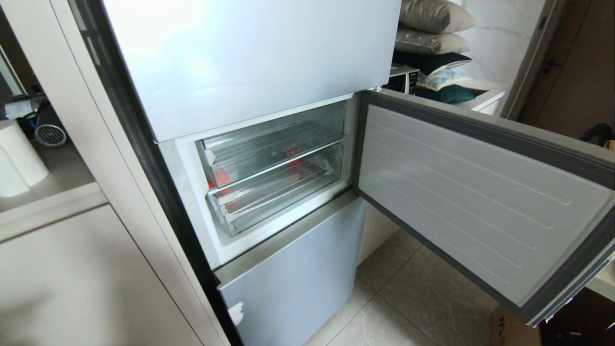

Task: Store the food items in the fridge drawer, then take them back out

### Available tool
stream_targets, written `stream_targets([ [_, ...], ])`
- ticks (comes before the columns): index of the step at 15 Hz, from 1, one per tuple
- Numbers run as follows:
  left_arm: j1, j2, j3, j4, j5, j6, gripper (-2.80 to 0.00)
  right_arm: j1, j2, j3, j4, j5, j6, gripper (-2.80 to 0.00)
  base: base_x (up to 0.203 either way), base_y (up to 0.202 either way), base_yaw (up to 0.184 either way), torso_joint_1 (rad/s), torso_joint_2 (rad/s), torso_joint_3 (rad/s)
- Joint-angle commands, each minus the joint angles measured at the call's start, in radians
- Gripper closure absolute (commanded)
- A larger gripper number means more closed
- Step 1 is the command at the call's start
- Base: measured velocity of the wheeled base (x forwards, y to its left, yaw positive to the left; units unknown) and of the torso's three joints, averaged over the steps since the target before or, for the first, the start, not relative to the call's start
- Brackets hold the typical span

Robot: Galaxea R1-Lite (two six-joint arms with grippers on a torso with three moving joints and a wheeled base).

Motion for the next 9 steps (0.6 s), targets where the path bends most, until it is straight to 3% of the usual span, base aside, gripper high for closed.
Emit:
stream_targets([
  [1,0.000,0.000,0.000,0.000,0.001,0.000,0.00,-0.022,0.025,-0.024,-0.021,-0.009,0.012,0.00,0.000,0.000,0.000,0.000,0.00,0.000],
  [3,0.000,0.001,0.000,0.000,0.001,0.000,0.00,-0.029,0.110,-0.062,-0.018,-0.014,-0.054,0.00,0.000,0.000,0.000,0.000,0.00,0.000],
  [5,0.000,0.001,0.000,0.000,0.001,0.000,0.00,-0.028,0.186,-0.104,0.048,-0.022,-0.218,0.00,0.000,0.000,0.000,0.000,0.00,0.000],
  [7,0.000,0.000,0.000,0.000,0.001,0.000,0.00,-0.022,0.209,-0.137,0.332,-0.081,-0.411,0.00,0.000,0.000,0.000,0.000,0.00,0.000],
  [9,0.000,0.001,0.000,0.000,0.001,0.000,0.00,0.010,0.217,-0.161,0.746,-0.231,-0.613,0.00,0.000,0.000,0.000,0.000,0.00,0.000],
])
